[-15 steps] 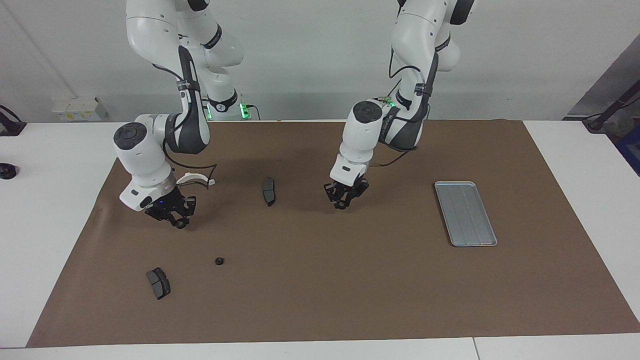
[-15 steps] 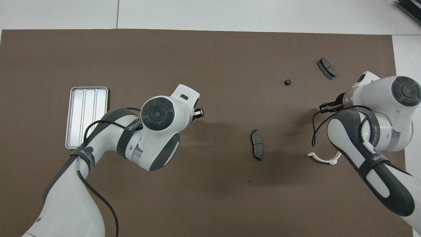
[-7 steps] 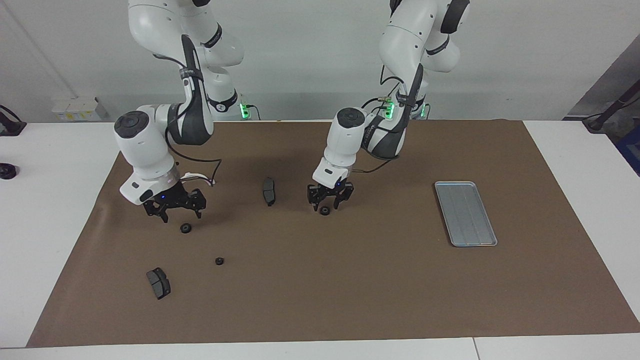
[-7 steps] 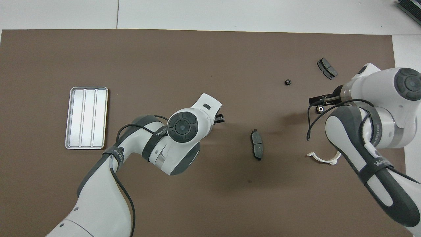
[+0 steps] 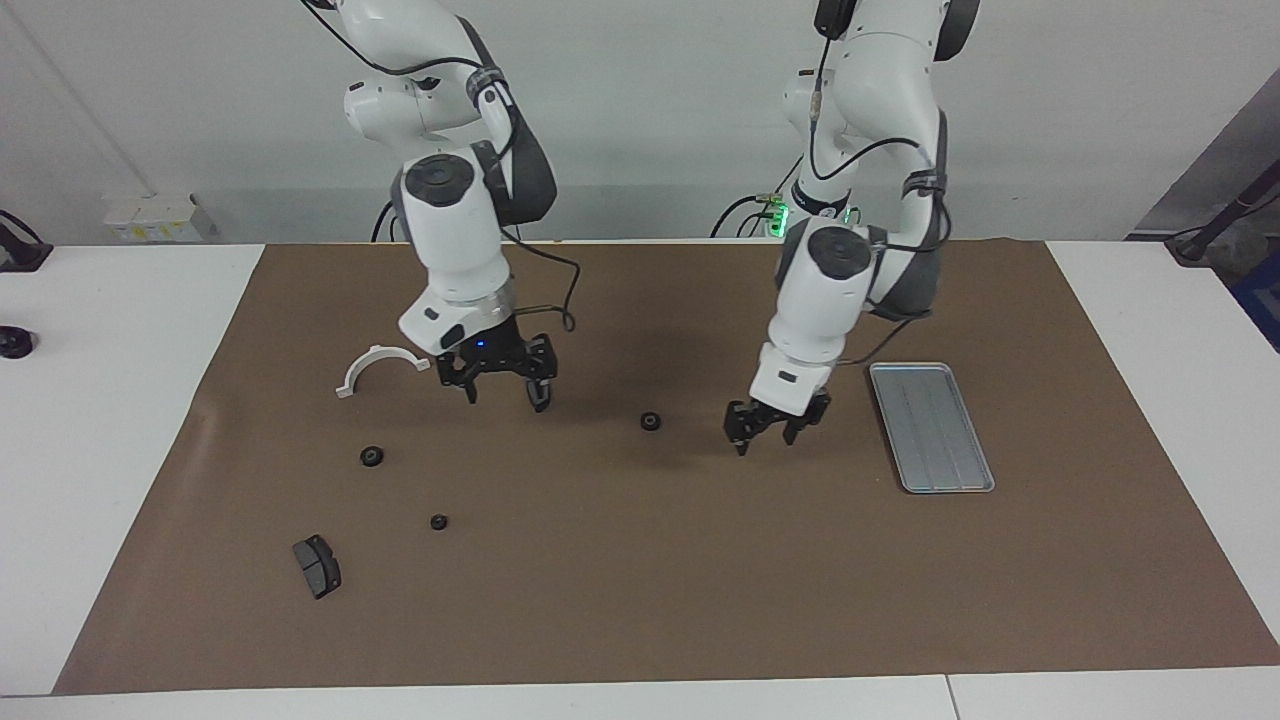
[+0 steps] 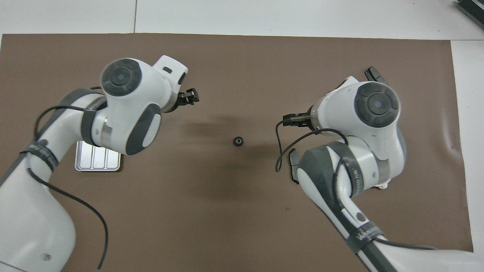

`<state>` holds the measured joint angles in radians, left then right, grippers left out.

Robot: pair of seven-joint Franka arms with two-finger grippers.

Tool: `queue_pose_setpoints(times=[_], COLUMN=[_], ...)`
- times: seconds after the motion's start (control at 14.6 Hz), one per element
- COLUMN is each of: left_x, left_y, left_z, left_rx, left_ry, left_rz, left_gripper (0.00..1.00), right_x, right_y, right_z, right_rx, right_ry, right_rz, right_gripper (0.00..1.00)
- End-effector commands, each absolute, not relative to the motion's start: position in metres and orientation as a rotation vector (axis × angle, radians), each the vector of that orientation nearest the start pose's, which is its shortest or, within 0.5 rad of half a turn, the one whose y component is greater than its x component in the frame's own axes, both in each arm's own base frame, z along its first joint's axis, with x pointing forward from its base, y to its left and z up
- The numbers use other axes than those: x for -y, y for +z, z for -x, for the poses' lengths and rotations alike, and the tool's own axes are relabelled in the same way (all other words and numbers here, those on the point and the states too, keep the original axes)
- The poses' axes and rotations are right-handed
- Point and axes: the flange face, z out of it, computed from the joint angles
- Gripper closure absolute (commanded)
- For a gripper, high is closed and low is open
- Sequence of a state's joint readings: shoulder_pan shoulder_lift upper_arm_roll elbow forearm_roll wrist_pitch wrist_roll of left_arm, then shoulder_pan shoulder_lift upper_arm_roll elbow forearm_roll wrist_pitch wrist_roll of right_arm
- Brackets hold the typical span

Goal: Place bearing gear from tray to pile

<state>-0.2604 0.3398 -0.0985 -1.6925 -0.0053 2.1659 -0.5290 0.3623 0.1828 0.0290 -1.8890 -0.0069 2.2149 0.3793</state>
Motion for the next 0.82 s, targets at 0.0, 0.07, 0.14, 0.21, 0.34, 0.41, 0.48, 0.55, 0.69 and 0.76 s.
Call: queue_pose_setpoints(times=[0.0, 0.07, 0.14, 0.21, 0.34, 0.41, 0.48, 0.55, 0.69, 0.76], left_x=[0.149, 0.113, 0.079, 0.052, 0.008, -0.004, -0.015, -0.020, -0.022, -0.018], left_y=[0.480, 0.491, 0.501, 0.514, 0.537, 0.548, 0.559, 0.568, 0.573, 0.566], left_z=[-0.634, -0.635, -0.632, -0.627, -0.614, -0.606, -0.599, -0.593, -0.589, -0.588], left_rx=[0.205, 0.172, 0.140, 0.107, 0.118, 0.111, 0.101, 0.097, 0.108, 0.104], left_ry=[-0.070, -0.034, -0.001, 0.006, 0.001, 0.006, -0.006, -0.015, -0.037, -0.035], left_rz=[3.245, 3.240, 3.231, 3.227, 3.214, 3.189, 3.146, 3.116, 3.111, 3.111], left_gripper=[0.21, 0.21, 0.21, 0.21, 0.20, 0.20, 0.20, 0.19, 0.13, 0.08], right_x=[-0.305, -0.323, -0.334, -0.357, -0.386, -0.389, -0.388, -0.388, -0.397, -0.397], right_y=[0.400, 0.393, 0.385, 0.367, 0.334, 0.325, 0.321, 0.315, 0.296, 0.291], right_z=[-0.570, -0.569, -0.568, -0.563, -0.561, -0.562, -0.560, -0.560, -0.555, -0.552], right_rx=[0.004, -0.006, -0.004, 0.040, 0.070, 0.093, 0.113, 0.119, 0.168, 0.185], right_ry=[-0.206, -0.223, -0.223, -0.216, -0.257, -0.278, -0.279, -0.275, -0.290, -0.286], right_rz=[3.069, 3.057, 3.057, 3.068, 3.082, 3.094, 3.108, 3.115, 3.118, 3.126], right_gripper=[0.00, 0.00, 0.00, 0.00, 0.00, 0.00, 0.00, 0.11, 0.16, 0.22])
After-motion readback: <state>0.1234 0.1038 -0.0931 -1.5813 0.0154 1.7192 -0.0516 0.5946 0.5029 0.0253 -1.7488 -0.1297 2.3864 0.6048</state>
